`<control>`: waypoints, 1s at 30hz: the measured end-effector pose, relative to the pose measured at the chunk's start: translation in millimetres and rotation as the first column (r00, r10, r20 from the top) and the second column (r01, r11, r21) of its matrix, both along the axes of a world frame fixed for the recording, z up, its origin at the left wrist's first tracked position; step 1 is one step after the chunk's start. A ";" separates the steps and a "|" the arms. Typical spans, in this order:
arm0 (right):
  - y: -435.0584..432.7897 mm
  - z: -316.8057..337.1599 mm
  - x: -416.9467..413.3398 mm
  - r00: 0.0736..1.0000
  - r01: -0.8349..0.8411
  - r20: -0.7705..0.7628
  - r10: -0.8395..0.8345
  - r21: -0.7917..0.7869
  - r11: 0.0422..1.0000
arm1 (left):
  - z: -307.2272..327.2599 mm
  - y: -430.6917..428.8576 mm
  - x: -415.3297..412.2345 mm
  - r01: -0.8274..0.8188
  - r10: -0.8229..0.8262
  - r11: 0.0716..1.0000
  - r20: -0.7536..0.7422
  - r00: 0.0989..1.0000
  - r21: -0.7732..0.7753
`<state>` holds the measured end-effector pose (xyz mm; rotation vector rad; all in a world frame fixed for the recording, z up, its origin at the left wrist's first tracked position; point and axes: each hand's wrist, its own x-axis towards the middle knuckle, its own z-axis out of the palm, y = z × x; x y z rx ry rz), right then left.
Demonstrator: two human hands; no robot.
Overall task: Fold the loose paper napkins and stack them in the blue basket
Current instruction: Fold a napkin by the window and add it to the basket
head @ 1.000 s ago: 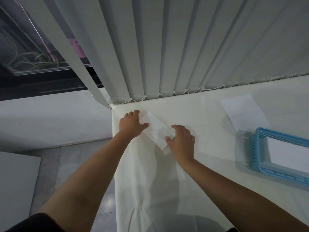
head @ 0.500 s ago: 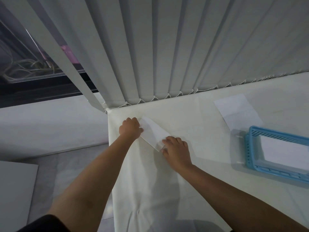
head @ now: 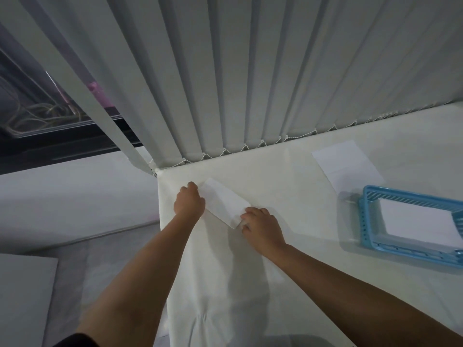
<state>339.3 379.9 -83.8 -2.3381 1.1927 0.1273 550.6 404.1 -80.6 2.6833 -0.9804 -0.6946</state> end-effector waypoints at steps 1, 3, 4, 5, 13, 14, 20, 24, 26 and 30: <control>-0.6 0.1 -0.5 1.000 -0.004 0.001 0.004 0.003 1.000 | 0.4 -1.1 -0.4 -0.024 0.023 1.000 -0.039 0.999 -0.006; -1.7 -0.3 -0.7 1.000 0.002 0.009 -0.002 0.021 1.000 | 2.6 -3.4 -0.6 -0.062 0.060 0.998 -0.098 0.993 -0.017; -1.7 0.4 -0.9 1.000 0.008 0.022 -0.009 0.032 0.999 | 4.0 -4.8 -0.6 -0.068 0.066 0.998 -0.110 0.992 -0.017; -1.7 1.3 -1.4 0.999 0.021 0.038 -0.023 0.051 0.998 | 6.1 -6.5 -0.8 -0.062 0.061 0.998 -0.118 0.991 -0.013; -2.5 7.7 -10.0 0.917 0.285 0.161 -0.364 0.374 0.883 | 37.7 -15.3 -24.4 -0.309 0.111 0.923 -0.609 0.785 -0.230; -4.2 10.8 -10.0 0.906 0.293 0.177 -0.383 0.391 0.873 | 43.4 -17.0 -29.0 -0.324 0.092 0.912 -0.641 0.762 -0.253; -20.8 29.1 -24.2 0.493 0.383 0.167 -0.854 0.839 0.385 | 79.4 -30.7 -61.0 -0.338 -0.046 0.861 -0.719 0.693 -0.380; -33.8 48.4 -49.0 0.293 0.138 0.114 -0.949 0.977 0.160 | 95.6 -33.5 -84.4 -0.385 -0.075 0.834 -0.771 0.632 -0.396; -40.7 58.0 -64.0 0.237 0.109 0.160 -0.958 0.976 0.190 | 99.3 -33.3 -95.6 -0.401 -0.083 0.823 -0.784 0.615 -0.402; -53.1 78.0 -100.6 0.169 0.181 0.266 -0.949 0.938 0.295 | 106.8 -39.3 -125.9 -0.494 -0.128 0.762 -0.845 0.519 -0.419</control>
